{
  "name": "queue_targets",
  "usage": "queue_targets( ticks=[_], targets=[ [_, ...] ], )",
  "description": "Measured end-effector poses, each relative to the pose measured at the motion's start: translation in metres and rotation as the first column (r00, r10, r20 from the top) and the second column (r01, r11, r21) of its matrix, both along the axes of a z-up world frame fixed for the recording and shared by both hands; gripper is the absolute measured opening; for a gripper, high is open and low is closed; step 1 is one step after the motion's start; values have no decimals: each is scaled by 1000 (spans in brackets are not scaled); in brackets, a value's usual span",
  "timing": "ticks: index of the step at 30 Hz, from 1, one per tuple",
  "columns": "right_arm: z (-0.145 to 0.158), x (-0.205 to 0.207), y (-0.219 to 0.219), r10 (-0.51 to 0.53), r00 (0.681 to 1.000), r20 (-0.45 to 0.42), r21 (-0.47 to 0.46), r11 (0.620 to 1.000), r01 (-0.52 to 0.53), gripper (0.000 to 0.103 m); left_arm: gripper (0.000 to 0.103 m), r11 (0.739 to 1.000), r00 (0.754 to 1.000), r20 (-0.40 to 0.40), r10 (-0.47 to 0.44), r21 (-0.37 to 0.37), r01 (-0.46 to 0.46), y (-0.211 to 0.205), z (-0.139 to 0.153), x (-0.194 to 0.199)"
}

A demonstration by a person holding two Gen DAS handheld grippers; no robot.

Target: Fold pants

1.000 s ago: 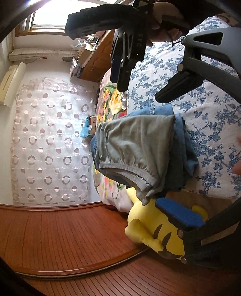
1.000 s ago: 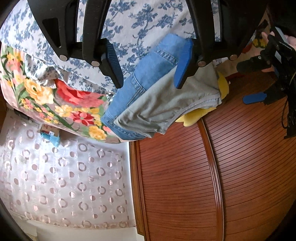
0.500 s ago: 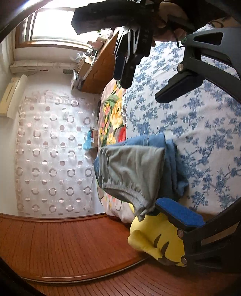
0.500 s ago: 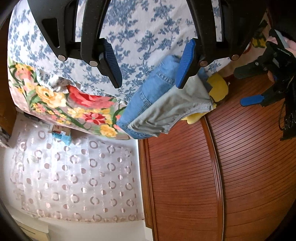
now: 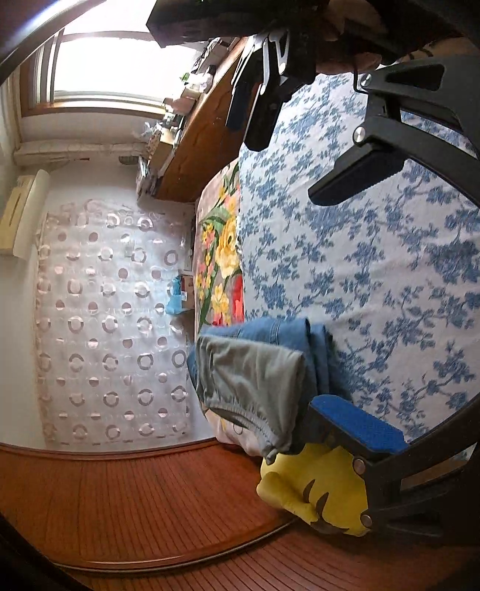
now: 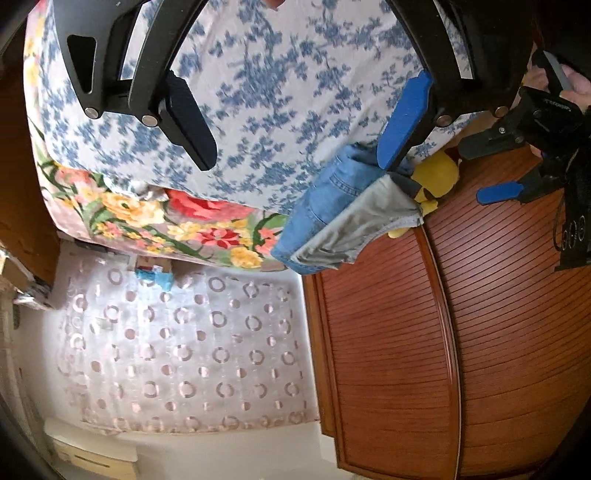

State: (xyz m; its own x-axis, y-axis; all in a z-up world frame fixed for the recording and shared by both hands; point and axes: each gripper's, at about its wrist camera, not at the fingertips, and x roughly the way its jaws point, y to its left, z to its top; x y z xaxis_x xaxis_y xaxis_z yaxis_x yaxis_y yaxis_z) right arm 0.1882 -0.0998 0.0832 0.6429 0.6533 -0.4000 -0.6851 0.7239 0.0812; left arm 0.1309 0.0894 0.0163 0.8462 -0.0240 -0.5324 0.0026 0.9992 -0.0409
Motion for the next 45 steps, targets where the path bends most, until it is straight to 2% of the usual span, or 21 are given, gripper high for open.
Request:
queue_targets(
  ticks=[10,21,26,34,45],
  targets=[
    [-4,-52,-22,-137,990,20,-23,990,138,90,102,999,999,4,-37,-17,37,-33,-2,-27],
    [6,-105,-43,-271,962,24,20,962,271,90,102,999,998,31,-48,-2,48,-60,12,-62],
    [12,-123,-55,-303,953,31,55,952,301,90,102,998,996,64,-55,0,55,-69,26,-76],
    [11,-139,-61,-342,938,52,61,939,339,90,102,998,993,101,-58,14,57,-78,45,-90],
    [14,-158,-66,-333,940,81,80,942,326,90,102,1000,989,145,-29,18,26,-78,64,-108]
  ],
)
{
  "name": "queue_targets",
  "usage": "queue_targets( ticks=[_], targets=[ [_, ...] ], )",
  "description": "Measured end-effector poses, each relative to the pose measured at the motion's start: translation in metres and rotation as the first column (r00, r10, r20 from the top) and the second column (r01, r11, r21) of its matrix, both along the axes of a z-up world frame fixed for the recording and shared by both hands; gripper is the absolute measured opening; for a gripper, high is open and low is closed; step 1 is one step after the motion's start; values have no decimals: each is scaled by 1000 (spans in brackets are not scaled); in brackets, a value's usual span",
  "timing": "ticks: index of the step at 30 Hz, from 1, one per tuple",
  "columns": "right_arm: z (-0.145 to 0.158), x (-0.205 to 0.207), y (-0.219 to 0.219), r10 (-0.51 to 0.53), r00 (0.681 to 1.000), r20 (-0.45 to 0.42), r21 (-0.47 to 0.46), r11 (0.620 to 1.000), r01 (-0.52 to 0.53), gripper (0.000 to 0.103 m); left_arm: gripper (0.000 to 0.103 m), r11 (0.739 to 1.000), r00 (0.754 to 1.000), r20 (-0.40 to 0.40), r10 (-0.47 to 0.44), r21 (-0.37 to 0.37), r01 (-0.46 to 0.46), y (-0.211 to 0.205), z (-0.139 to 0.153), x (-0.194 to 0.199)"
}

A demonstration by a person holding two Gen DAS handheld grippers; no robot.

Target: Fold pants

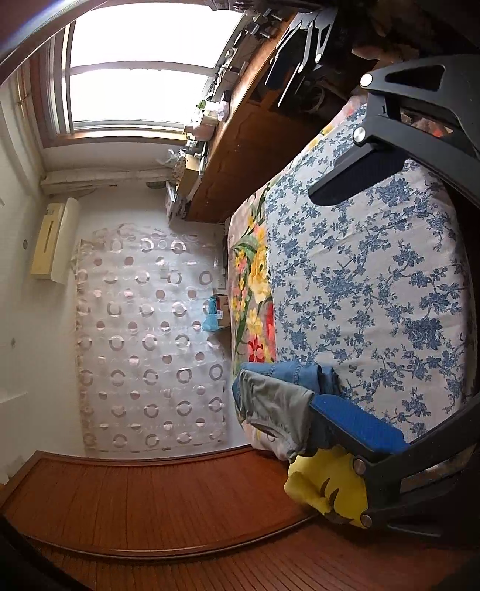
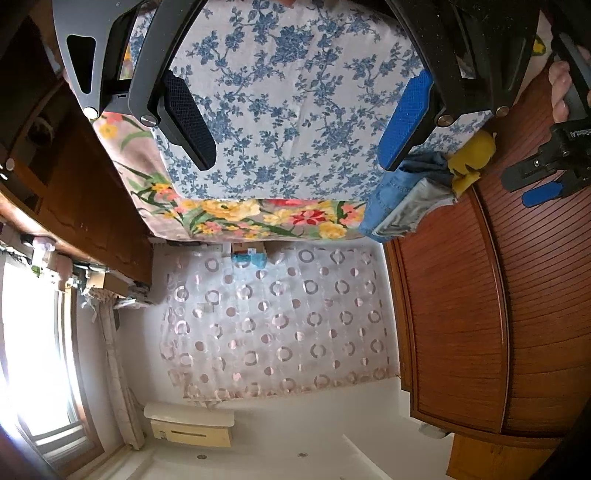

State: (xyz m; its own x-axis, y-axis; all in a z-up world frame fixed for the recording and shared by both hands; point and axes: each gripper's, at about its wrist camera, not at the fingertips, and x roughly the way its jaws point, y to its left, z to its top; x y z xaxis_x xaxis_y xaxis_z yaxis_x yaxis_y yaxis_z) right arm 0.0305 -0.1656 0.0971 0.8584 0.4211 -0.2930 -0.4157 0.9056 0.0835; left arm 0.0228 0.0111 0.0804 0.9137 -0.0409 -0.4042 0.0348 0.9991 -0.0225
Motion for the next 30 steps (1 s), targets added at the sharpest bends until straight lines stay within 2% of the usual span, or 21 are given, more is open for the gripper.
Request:
queue_targets(
  ticks=[13,30],
  targets=[
    [-4,-10,-4,-16,999,52,-5,1000,16,91,102,999,999,28,41,-1,-41,11,7,-12],
    [-9,-4,-4,-21,999,42,-12,1000,22,91,102,999,998,23,50,-1,-50,14,3,-11]
  ],
)
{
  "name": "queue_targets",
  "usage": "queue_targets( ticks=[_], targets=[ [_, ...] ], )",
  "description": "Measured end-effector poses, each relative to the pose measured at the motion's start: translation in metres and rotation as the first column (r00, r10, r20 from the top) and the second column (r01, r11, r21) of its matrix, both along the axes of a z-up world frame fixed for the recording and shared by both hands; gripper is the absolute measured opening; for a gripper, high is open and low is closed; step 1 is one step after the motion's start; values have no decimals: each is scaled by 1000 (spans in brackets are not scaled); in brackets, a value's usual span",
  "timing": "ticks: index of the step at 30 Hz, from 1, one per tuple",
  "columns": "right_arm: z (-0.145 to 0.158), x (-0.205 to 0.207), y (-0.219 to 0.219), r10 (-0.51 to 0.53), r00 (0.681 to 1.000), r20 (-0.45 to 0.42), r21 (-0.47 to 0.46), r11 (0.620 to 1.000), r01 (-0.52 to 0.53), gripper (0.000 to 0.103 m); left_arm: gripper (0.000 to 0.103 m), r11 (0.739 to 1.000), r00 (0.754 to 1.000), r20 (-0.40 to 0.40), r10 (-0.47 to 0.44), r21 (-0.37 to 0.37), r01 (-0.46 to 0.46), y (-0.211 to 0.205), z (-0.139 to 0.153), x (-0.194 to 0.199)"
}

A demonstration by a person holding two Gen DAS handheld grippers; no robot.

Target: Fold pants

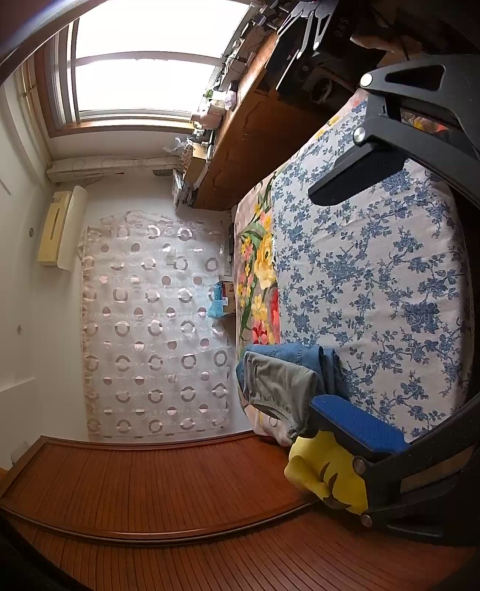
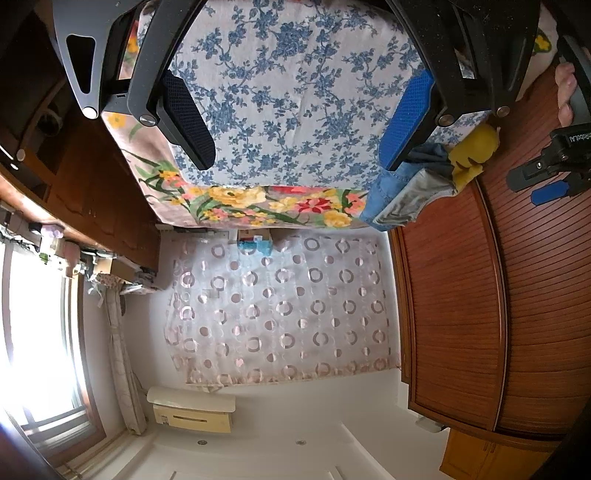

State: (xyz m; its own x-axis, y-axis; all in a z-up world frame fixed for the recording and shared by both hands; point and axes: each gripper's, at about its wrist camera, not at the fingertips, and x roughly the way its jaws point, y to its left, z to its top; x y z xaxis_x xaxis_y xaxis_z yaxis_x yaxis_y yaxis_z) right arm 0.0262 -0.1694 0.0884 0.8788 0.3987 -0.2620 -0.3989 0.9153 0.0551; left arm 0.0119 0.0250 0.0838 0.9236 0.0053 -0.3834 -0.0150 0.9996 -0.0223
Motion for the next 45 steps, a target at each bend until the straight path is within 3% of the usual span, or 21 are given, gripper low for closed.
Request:
queue_targets(
  ticks=[45],
  targets=[
    [0,-3,-2,11,1000,4,0,1000,-11,91,102,1000,1000,-1,0,1,0,-1,2,1]
  ],
)
